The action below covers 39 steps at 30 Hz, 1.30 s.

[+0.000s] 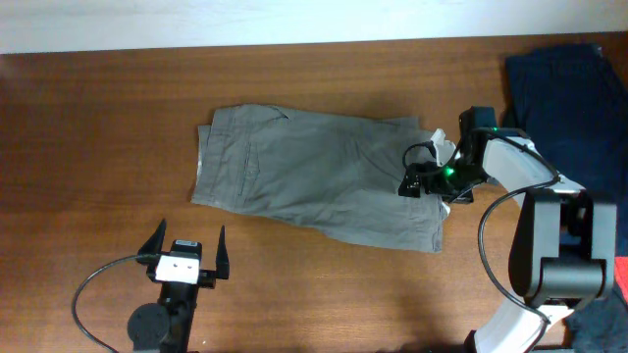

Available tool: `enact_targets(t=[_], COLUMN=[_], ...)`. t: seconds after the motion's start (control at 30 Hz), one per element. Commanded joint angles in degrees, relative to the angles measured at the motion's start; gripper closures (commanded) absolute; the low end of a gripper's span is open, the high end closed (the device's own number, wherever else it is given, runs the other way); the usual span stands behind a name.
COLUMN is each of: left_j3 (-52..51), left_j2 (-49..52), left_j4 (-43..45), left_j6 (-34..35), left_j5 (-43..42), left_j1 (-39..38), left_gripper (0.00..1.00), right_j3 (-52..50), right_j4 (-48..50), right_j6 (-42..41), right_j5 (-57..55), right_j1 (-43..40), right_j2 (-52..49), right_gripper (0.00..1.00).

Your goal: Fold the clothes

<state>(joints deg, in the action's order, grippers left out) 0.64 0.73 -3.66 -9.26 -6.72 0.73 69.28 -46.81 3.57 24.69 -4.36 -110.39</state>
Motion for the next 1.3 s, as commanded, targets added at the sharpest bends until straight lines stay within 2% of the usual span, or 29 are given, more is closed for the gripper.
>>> enact_targets(t=[0.0,0.1,0.17,0.2,0.27,0.4,0.57,0.67,0.87,0.97,1.0,1.03,1.1,1.13,1.2,1.27], left_j3=[-0.15,-0.15,-0.15,-0.15,-0.15,-0.15,-0.15,-0.15,-0.15,-0.15,-0.15,-0.15,-0.15,-0.15,-0.15,-0.15], left_j2=[-0.28,-0.28,-0.28,-0.28,-0.28,-0.28,-0.28,-0.28,-0.28,-0.28,-0.28,-0.28,-0.28,-0.28,-0.28,-0.28], left_j4=[-0.26,-0.26,-0.26,-0.26,-0.26,-0.26,-0.26,-0.26,-0.26,-0.26,-0.26,-0.26,-0.26,-0.26,-0.26,-0.26], left_j6=[-0.72,-0.72,-0.72,-0.72,-0.72,-0.72,-0.72,-0.72,-0.72,-0.72,-0.72,-0.72,-0.72,-0.72,-0.72,-0.72], left_j5=[-0.98,-0.98,-0.98,-0.98,-0.98,-0.98,-0.98,-0.98,-0.98,-0.98,-0.98,-0.98,-0.98,-0.98,-0.98,-0.98], left_j1=[0.17,0.17,0.17,0.17,0.17,0.17,0.17,0.17,0.17,0.17,0.17,0.17,0.17,0.17,0.17,0.17], left_gripper=[0.01,0.01,0.01,0.01,0.01,0.01,0.01,0.01,0.01,0.01,0.01,0.01,0.01,0.01,0.01,0.01], right_j3=[-2.36,-2.36,-2.36,-2.36,-2.36,-2.23,0.09,2.58,4.81,4.81,4.81,4.81,4.94,4.94,4.94,4.94], right_j4=[0.28,0.63,1.22,1.44,1.68,1.99,2.25,3.06,10.99,14.75,15.63,16.33,16.57,16.37,15.96,15.54], right_j6=[0.46,0.48,0.46,0.44,0.02,-0.24,-3.65,-3.63,-5.97,-6.01,-6.23,-7.13,-7.32,-7.58,-8.15,-10.01], right_j5=[2.45,5.35,7.32,8.02,8.02,6.93,-5.90,-8.68,-6.64,-4.24,-4.07,-4.17,-4.13,-4.13,-4.20,-4.39], right_j1=[-0.11,-0.11,-0.11,-0.11,-0.11,-0.48,-3.04,-4.63,-4.72,-3.89,-3.61,-3.30,-2.64,-2.62,-2.69,-2.80], right_j2=[-1.01,-1.01,-1.01,-1.01,-1.01,-0.98,-0.98,-0.98,-0.98,-0.98,-0.98,-0.98,-0.98,-0.96,-0.92,-0.74], right_gripper=[0.12,0.31,0.50,0.56,0.59,0.78,0.88,0.96,0.96,0.90,0.84,0.75,0.42,0.37,0.33,0.32])
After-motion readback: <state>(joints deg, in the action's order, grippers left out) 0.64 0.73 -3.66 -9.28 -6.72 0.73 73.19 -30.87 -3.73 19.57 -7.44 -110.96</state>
